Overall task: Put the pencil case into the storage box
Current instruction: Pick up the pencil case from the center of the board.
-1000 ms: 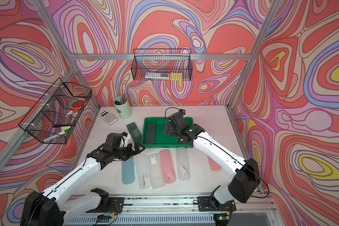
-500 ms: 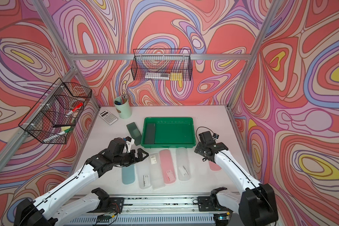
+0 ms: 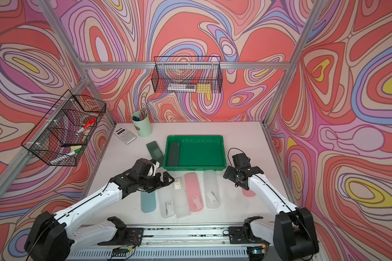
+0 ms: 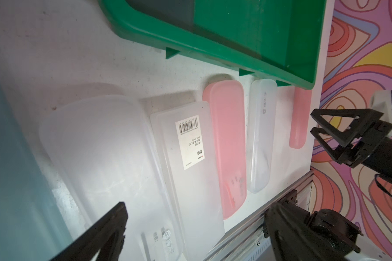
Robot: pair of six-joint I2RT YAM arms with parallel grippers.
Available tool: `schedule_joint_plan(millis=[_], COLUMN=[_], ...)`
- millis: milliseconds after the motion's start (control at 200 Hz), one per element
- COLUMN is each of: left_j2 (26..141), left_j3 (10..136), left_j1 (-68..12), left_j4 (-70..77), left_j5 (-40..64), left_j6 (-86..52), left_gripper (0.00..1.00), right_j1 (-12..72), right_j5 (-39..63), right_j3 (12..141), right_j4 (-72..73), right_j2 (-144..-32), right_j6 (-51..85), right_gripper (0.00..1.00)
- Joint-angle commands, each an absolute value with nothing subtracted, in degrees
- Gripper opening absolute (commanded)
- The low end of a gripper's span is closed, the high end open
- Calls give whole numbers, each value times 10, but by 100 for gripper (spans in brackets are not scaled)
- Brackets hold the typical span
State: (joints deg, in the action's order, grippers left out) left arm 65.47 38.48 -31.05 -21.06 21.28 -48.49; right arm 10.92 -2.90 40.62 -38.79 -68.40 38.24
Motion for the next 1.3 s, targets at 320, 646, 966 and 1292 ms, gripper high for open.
schedule_joint_plan(millis=[320,646,966,1292], left_j2=[618,542,494,543], left_j3=[397,414,402,408], left_j1=[-317,-317,-317,-324], left_j4=[-186,-348,-376,-377], left_j5=[138,-33,54,113], left_j6=[-486,-469,-467,-434], left_gripper=[99,99,99,99], right_j1=[117,273,384,484], right_j5=[147,113,19,-52], right_j3=[343,322,318,332], right_j4=[-361,-343,-382,-384], right_j2=[-525,-566,-581,-643], right_j6=[366,410,468,548], right_gripper=[92,93,94,95])
